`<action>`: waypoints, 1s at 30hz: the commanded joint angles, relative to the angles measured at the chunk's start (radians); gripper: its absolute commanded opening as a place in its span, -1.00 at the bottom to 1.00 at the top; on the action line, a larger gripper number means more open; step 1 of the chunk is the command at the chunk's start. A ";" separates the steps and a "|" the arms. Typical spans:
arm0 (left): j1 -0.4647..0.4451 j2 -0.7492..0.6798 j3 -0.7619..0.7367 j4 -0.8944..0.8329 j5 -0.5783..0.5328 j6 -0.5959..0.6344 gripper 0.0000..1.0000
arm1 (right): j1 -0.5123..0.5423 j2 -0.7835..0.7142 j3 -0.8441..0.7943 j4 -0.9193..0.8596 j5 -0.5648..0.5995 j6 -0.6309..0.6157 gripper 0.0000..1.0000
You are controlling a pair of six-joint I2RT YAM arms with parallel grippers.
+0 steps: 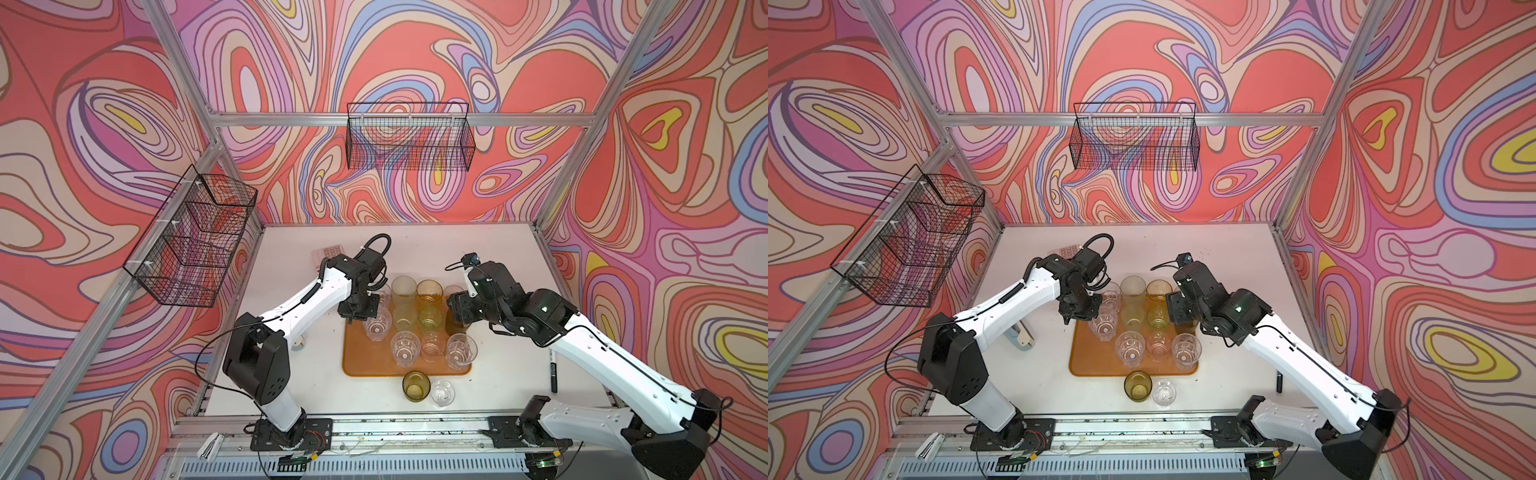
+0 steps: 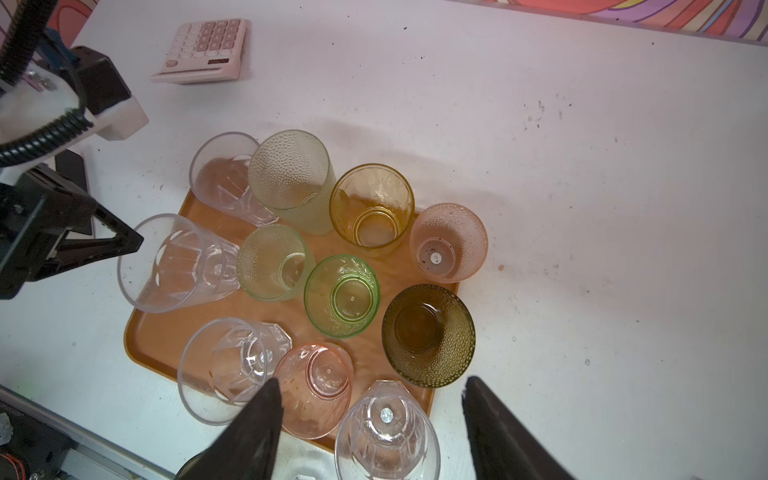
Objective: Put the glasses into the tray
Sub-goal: 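Carry the clear tumbler to the tray corner farthest from the robot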
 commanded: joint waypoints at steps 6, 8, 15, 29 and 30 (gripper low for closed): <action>0.006 0.037 0.041 0.012 -0.006 0.002 -0.94 | -0.003 -0.007 0.009 -0.021 0.014 -0.003 0.42; 0.007 0.042 0.043 0.016 -0.007 0.003 -0.94 | -0.002 -0.009 0.006 -0.020 0.014 -0.003 0.42; 0.008 0.063 0.053 0.020 -0.008 0.004 -0.94 | -0.002 -0.010 0.007 -0.023 0.016 -0.004 0.42; 0.008 0.083 0.039 0.031 -0.012 0.004 -0.93 | -0.002 -0.012 0.005 -0.023 0.016 -0.002 0.41; 0.008 0.086 0.038 0.032 -0.011 0.005 -0.93 | -0.002 -0.012 0.005 -0.022 0.015 -0.002 0.41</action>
